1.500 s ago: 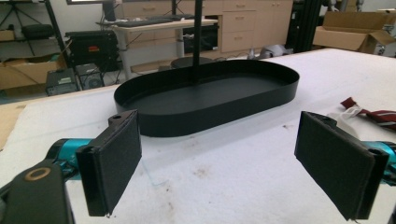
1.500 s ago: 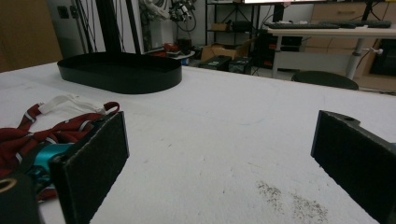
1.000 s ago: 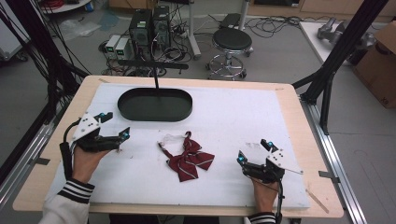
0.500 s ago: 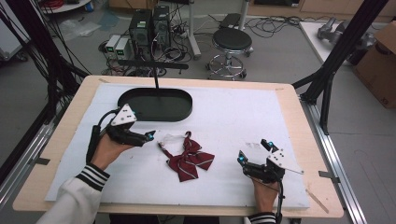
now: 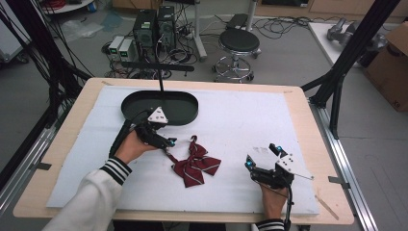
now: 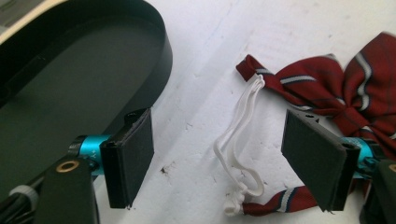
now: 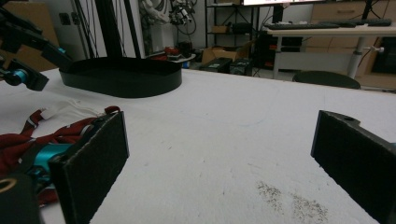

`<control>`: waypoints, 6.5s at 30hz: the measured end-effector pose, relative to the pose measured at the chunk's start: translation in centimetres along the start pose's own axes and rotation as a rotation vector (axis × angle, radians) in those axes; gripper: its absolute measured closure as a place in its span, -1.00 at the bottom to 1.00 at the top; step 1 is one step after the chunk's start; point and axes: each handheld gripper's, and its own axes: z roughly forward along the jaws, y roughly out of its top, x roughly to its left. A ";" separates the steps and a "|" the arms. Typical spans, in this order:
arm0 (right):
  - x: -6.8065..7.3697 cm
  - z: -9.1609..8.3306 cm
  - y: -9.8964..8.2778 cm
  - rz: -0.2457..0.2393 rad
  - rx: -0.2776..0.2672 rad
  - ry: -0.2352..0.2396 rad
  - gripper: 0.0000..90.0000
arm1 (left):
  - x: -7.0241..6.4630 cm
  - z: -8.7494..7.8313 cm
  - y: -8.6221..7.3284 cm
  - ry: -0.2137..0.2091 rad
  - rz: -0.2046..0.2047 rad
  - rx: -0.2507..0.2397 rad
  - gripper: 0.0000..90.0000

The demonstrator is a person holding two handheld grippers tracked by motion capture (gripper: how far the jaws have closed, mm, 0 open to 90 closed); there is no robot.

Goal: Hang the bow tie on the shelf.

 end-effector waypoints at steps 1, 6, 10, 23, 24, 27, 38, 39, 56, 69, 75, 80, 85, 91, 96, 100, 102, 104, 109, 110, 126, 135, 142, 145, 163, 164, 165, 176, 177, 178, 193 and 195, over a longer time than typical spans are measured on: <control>0.0 0.0 0.0 0.000 0.000 0.000 -0.93 | 0.0 0.2 0.2 -0.005 0.002 0.015 -0.41; 0.0 0.0 0.0 0.006 -0.001 0.001 -0.93 | 0.0 1.4 0.9 -0.025 0.011 0.086 -0.37; -0.1 0.0 0.0 0.006 -0.004 0.002 -0.93 | 0.3 2.1 1.1 -0.057 0.010 0.128 -0.36; 0.0 0.0 0.0 0.009 -0.003 -0.001 -0.93 | 0.7 4.0 1.2 -0.107 0.003 0.265 0.00; 0.0 0.0 0.0 0.009 -0.003 -0.001 -0.93 | 0.6 4.0 1.2 -0.105 0.001 0.277 0.00; -0.1 0.0 0.0 0.008 -0.003 -0.001 -0.93 | 0.6 4.2 1.3 -0.106 -0.010 0.303 0.09; -0.1 0.0 0.0 0.010 -0.004 -0.001 -0.93 | 0.4 4.2 1.4 -0.114 -0.045 0.348 0.82; -0.1 0.0 0.0 0.010 -0.003 -0.001 -0.93 | 0.3 4.2 1.3 -0.117 -0.049 0.348 0.88; -0.1 0.0 0.0 0.011 -0.003 -0.001 -0.93 | 1.0 2.5 1.3 -0.128 -0.100 0.236 0.94; -0.1 0.0 0.0 0.010 -0.003 -0.002 -0.93 | 2.9 -2.3 2.6 -0.075 -0.163 0.001 0.94; 0.0 0.0 0.0 0.009 -0.003 -0.003 -0.93 | 4.1 -4.4 3.4 -0.040 -0.191 -0.111 0.94; 0.0 0.0 0.0 0.009 -0.003 -0.004 -0.93 | 4.8 -5.5 3.8 -0.023 -0.220 -0.219 0.94; 0.0 0.0 0.0 0.009 -0.002 -0.003 -0.93 | 5.3 -6.1 4.3 0.001 -0.229 -0.292 0.94; -0.1 0.0 0.0 0.008 -0.001 -0.001 -0.93 | 6.0 -6.7 5.2 0.023 -0.245 -0.341 0.94; -0.1 0.0 0.0 0.006 -0.001 -0.001 -0.93 | 6.8 -7.3 6.0 0.065 -0.248 -0.387 0.94; -0.1 0.0 0.0 0.007 -0.001 -0.001 -0.93 | 7.8 -7.8 6.8 0.089 -0.257 -0.405 0.94; -0.1 0.0 0.0 0.007 -0.001 -0.001 -0.93 | 8.2 -7.9 7.3 0.105 -0.258 -0.405 0.94; -0.1 0.0 0.0 0.008 -0.001 -0.001 -0.93 | 8.5 -8.0 7.8 0.113 -0.259 -0.411 0.94; 0.0 0.0 0.0 0.012 -0.001 -0.002 -0.93 | 9.1 -8.5 9.3 0.149 -0.244 -0.422 0.94; -0.1 0.0 0.0 0.012 -0.001 -0.001 -0.93 | 9.3 -8.5 9.6 0.152 -0.244 -0.424 0.94; -0.1 0.0 0.0 0.014 -0.002 0.000 -0.93 | 12.0 -7.9 11.9 0.249 -0.257 -0.431 0.94; -0.1 0.0 0.0 0.014 -0.001 -0.001 -0.93 | 13.2 -7.8 12.4 0.282 -0.268 -0.433 0.94; -0.1 0.0 0.0 0.012 0.001 0.000 -0.93 | 13.8 -6.4 11.5 0.291 -0.295 -0.372 0.94; -0.1 0.0 0.0 0.010 -0.001 -0.001 -0.93 | 13.9 -5.8 11.1 0.291 -0.303 -0.347 0.94; -0.1 0.0 0.0 0.010 -0.001 -0.001 -0.93 | 14.5 -4.6 11.1 0.357 -0.336 -0.229 0.84; -0.1 0.0 0.0 0.012 -0.002 0.000 -0.93 | 14.5 -4.5 11.1 0.367 -0.343 -0.222 0.72; -0.1 0.0 0.0 0.014 -0.002 0.002 -0.93 | 14.5 -4.5 11.2 0.379 -0.342 -0.211 0.53; -0.1 0.0 0.0 0.010 0.001 0.000 -0.93 | 14.8 -4.5 10.8 0.387 -0.349 -0.180 -0.34; -0.1 0.0 0.0 0.011 0.001 0.000 -0.93 | 14.8 -4.5 10.9 0.386 -0.347 -0.168 -0.42; -0.1 0.0 0.0 0.010 0.001 0.000 -0.93 | 14.9 -4.5 10.9 0.393 -0.344 -0.154 -0.49; -0.1 0.1 0.0 0.015 -0.001 -0.002 -0.93 | 15.2 -4.8 11.3 0.521 -0.185 0.005 -0.66; -0.1 0.1 0.0 0.014 -0.001 -0.002 -0.93 | 15.1 -4.7 11.3 0.522 -0.165 0.016 -0.66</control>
